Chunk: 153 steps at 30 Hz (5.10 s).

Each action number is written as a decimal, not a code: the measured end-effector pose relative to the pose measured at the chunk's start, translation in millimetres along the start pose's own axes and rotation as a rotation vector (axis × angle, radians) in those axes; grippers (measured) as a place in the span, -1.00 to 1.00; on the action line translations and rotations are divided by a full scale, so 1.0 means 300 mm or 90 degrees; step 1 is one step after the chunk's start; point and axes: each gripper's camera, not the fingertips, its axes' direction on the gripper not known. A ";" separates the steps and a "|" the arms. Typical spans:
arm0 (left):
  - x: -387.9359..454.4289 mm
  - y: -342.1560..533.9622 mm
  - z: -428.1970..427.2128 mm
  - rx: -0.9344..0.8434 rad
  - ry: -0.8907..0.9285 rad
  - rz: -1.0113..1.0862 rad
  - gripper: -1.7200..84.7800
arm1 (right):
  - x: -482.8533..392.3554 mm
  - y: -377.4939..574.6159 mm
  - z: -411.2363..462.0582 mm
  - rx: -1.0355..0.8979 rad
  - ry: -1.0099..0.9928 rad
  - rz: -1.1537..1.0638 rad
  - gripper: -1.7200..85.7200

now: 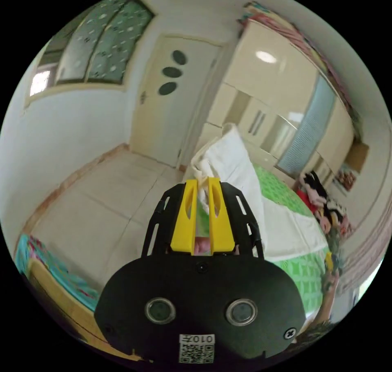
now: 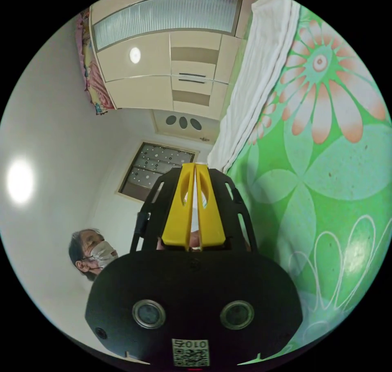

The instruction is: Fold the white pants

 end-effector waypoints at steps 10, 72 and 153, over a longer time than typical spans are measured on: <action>-0.594 0.127 0.171 -0.096 0.107 -0.227 -0.82 | 0.003 0.047 0.056 0.114 0.076 0.019 -0.89; -0.552 -0.017 0.247 -0.216 0.263 -0.198 -0.94 | -0.123 0.795 -0.987 0.450 0.448 0.213 -0.90; 0.000 -0.354 0.291 -0.258 0.563 -0.253 -0.96 | -1.439 0.592 0.226 -0.137 0.933 -0.564 -0.72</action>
